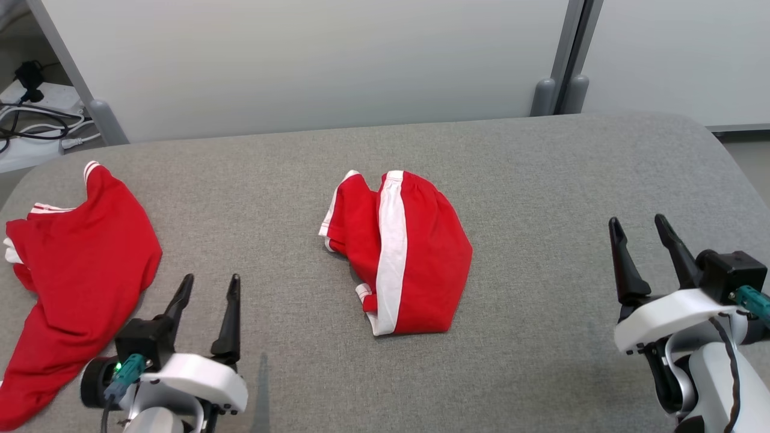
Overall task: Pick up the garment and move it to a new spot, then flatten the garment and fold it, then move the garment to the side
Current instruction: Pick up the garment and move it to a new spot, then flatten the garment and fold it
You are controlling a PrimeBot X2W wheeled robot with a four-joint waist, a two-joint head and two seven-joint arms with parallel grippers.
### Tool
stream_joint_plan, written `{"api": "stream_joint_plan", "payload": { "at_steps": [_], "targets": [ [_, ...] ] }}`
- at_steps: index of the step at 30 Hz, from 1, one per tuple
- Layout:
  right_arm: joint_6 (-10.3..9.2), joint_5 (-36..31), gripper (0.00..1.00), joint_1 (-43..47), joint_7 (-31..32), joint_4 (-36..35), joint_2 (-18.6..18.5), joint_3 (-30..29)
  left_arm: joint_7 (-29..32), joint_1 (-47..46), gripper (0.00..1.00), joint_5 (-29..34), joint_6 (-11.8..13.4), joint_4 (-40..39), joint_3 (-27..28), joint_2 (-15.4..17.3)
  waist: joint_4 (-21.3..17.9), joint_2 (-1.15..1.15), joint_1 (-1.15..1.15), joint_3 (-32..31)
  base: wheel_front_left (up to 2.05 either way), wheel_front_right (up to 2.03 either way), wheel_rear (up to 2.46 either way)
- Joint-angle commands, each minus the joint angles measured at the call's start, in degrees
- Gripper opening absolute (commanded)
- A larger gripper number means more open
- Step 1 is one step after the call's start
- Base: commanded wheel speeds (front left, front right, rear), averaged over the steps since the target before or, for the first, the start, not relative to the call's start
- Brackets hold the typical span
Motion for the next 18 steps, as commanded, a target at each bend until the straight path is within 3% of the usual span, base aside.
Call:
{"api": "stream_joint_plan", "payload": {
  "at_steps": [1,10,18],
  "targets": [
    [0.07,0.31,1.0,0.2,-0.78,-1.56,-0.18,0.86,-0.59,-0.79,1.0,1.01,0.05,-1.97,2.82,0.6,0.04,0.0,0.0,-0.2,0.0,0.0,0.0],
    [0.07,-0.04,1.0,1.26,-0.78,-1.72,0.48,0.44,-0.59,4.47,1.0,6.42,-0.65,-5.59,13.81,-1.93,-0.36,0.0,0.0,-1.05,0.0,0.0,0.0],
    [0.07,-0.2,1.0,1.81,-0.78,-2.01,0.85,-0.11,-0.59,7.17,1.0,9.43,-2.85,-7.67,17.27,-3.49,-0.14,0.0,0.0,-0.93,0.0,0.0,0.0]
  ]
}}
